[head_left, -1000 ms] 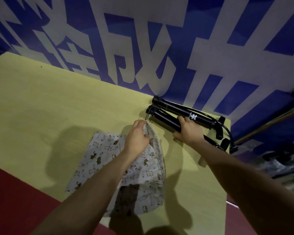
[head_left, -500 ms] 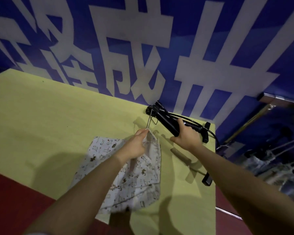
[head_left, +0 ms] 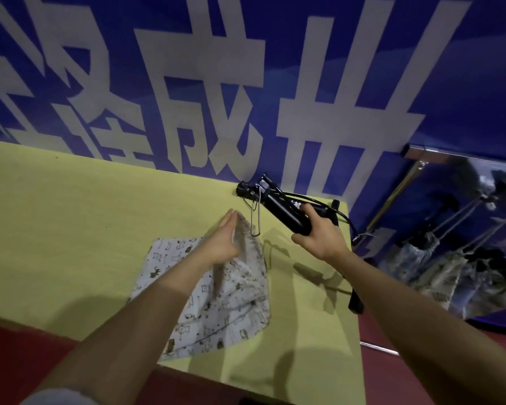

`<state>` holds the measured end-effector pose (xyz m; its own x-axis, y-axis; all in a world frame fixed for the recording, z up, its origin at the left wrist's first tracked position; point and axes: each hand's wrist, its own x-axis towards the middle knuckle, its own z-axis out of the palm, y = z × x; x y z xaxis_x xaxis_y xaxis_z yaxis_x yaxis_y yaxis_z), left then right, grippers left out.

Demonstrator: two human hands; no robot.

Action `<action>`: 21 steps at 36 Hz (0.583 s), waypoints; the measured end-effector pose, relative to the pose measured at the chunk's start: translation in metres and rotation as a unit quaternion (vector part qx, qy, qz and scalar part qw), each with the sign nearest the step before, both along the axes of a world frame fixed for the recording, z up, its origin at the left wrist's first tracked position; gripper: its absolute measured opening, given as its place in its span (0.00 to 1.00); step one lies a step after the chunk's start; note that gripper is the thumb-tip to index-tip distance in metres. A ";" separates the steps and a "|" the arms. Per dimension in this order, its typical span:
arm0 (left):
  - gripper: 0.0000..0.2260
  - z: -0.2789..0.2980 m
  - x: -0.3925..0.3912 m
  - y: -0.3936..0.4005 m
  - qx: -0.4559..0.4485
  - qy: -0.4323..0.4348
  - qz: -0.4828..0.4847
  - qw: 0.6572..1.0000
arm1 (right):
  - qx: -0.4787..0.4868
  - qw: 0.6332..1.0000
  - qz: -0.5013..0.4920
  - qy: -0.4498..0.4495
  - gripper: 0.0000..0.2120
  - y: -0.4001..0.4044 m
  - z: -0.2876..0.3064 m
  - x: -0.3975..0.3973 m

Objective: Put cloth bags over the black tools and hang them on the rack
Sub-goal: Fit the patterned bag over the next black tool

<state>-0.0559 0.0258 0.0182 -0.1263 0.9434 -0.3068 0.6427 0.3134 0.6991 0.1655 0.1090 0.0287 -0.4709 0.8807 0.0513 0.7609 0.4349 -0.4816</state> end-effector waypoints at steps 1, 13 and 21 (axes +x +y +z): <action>0.42 0.000 -0.001 0.000 -0.005 -0.001 0.001 1.000 | -0.001 1.000 0.013 -0.003 0.25 -0.003 0.001 0.001; 0.46 0.018 -0.019 -0.014 -0.012 -0.004 -0.035 0.999 | 0.035 0.967 0.186 -0.173 0.18 -0.020 -0.002 -0.010; 0.47 0.030 -0.006 -0.016 -0.016 0.045 -0.088 0.995 | 0.168 0.902 0.292 -0.271 0.25 -0.014 -0.005 -0.032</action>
